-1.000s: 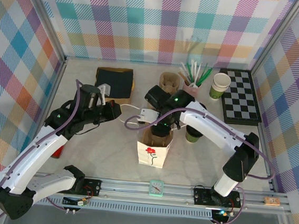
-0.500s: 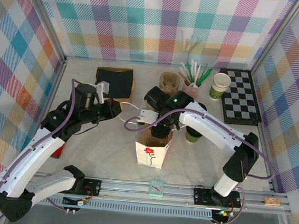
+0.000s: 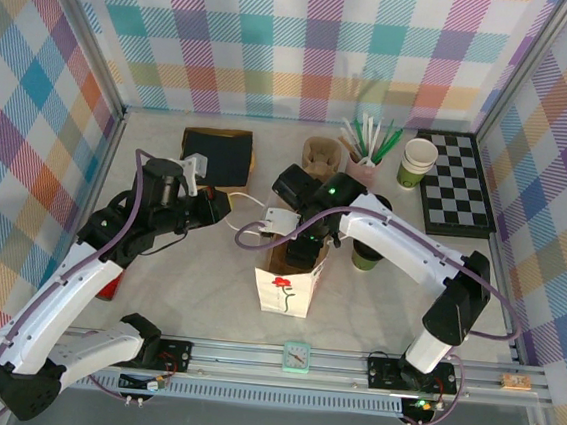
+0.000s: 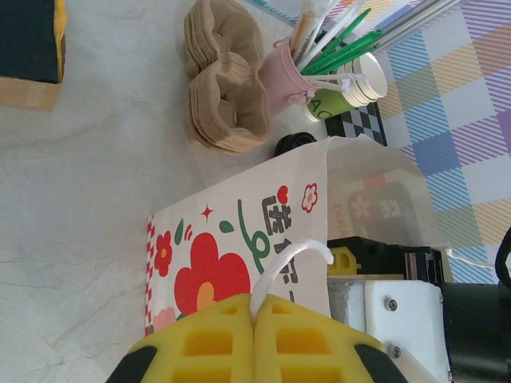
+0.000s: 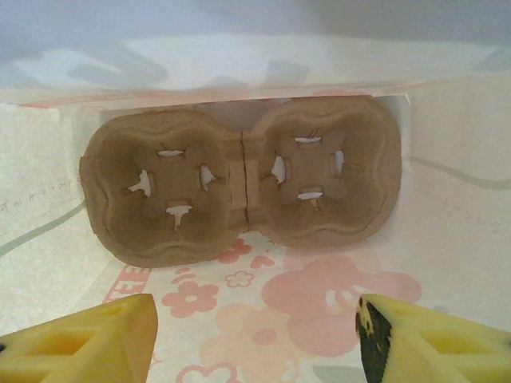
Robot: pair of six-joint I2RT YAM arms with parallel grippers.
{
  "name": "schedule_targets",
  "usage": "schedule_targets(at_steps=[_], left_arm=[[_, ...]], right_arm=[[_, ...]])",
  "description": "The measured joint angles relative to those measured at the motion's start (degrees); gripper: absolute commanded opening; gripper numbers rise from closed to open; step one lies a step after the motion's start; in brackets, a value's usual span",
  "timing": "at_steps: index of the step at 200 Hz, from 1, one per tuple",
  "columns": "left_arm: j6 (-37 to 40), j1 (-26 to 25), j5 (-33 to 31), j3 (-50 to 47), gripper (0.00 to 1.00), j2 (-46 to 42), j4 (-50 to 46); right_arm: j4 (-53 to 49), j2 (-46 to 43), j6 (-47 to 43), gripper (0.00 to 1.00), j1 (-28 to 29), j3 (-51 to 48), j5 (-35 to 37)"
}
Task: Pack the takeout coffee
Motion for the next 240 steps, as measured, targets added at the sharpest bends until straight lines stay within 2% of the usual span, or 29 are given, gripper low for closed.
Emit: schedule_targets(at_steps=[63, 86, 160, 216, 240], left_arm=[[-0.22, 0.00, 1.55, 0.00, 0.05, 0.07, 2.19], [-0.22, 0.00, 2.10, 0.00, 0.08, 0.07, 2.47], [-0.26, 0.00, 2.54, 0.00, 0.20, 0.07, 2.71], [-0.24, 0.00, 2.45, 0.04, 0.51, -0.02, 2.86], [-0.37, 0.02, 2.47, 0.48, 0.59, -0.04, 2.89]], right_arm=[[-1.25, -0.04, 0.72, 0.85, 0.98, 4.44, -0.46], [-1.49, -0.46, 1.51, 0.93, 1.07, 5.73, -1.01], [-1.95, -3.80, 1.92, 1.00, 1.44, 8.83, -1.88], [-1.84, -5.05, 2.73, 0.99, 1.44, 9.07, -1.73], [-1.16, -7.41, 3.37, 0.99, 1.44, 9.07, -1.73]])
